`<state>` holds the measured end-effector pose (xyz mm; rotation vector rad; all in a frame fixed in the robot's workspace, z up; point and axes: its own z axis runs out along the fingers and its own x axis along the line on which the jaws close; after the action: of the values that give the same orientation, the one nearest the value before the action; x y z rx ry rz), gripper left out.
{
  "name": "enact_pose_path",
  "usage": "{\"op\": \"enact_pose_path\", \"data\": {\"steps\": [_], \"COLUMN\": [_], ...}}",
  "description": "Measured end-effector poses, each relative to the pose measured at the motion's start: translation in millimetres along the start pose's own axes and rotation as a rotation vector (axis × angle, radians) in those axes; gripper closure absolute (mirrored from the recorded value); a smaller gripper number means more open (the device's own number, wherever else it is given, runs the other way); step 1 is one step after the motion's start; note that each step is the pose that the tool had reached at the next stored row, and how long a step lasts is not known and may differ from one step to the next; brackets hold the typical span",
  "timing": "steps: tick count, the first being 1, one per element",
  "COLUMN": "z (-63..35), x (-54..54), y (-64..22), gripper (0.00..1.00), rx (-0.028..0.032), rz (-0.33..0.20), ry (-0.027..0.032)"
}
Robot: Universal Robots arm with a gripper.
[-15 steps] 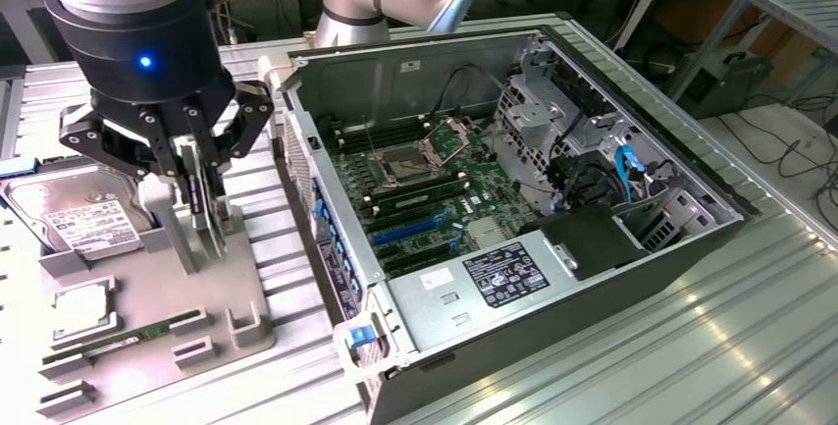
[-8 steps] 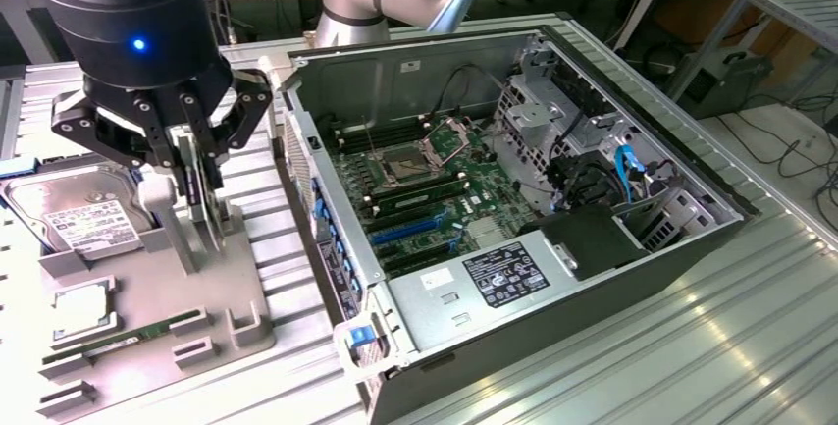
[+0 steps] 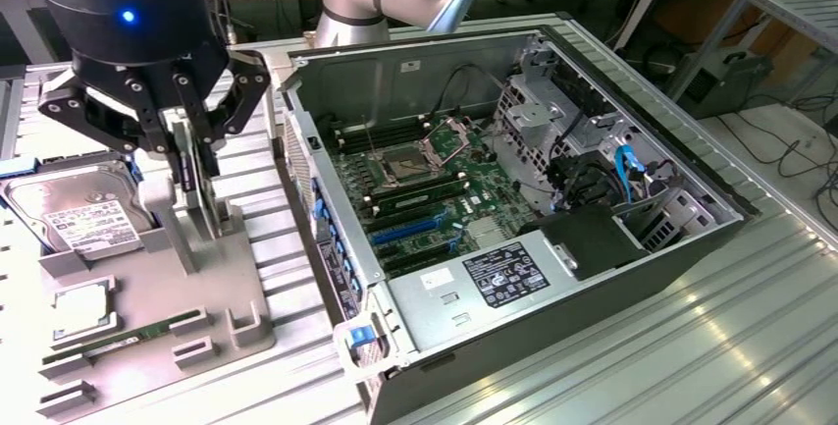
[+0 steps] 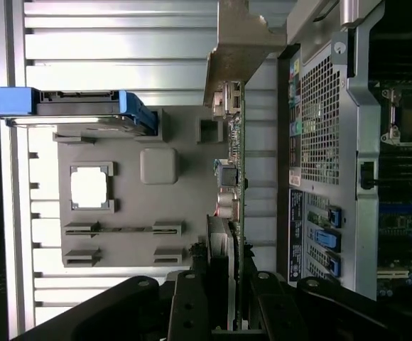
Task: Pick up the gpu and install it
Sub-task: 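Pick up the gpu and move the gpu toward the slot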
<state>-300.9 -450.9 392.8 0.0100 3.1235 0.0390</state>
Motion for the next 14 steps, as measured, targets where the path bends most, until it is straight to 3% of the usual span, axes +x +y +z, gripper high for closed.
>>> {"op": "enact_pose_path", "data": {"steps": [7, 14], "z": [-19.4, -31.3], "x": [-0.4, -0.5], "y": [0.0, 0.3], "gripper": [0.73, 0.73], "rx": [-0.0009, -0.0009], "rz": [0.0, 0.0], "ry": [0.0, 0.0001]}}
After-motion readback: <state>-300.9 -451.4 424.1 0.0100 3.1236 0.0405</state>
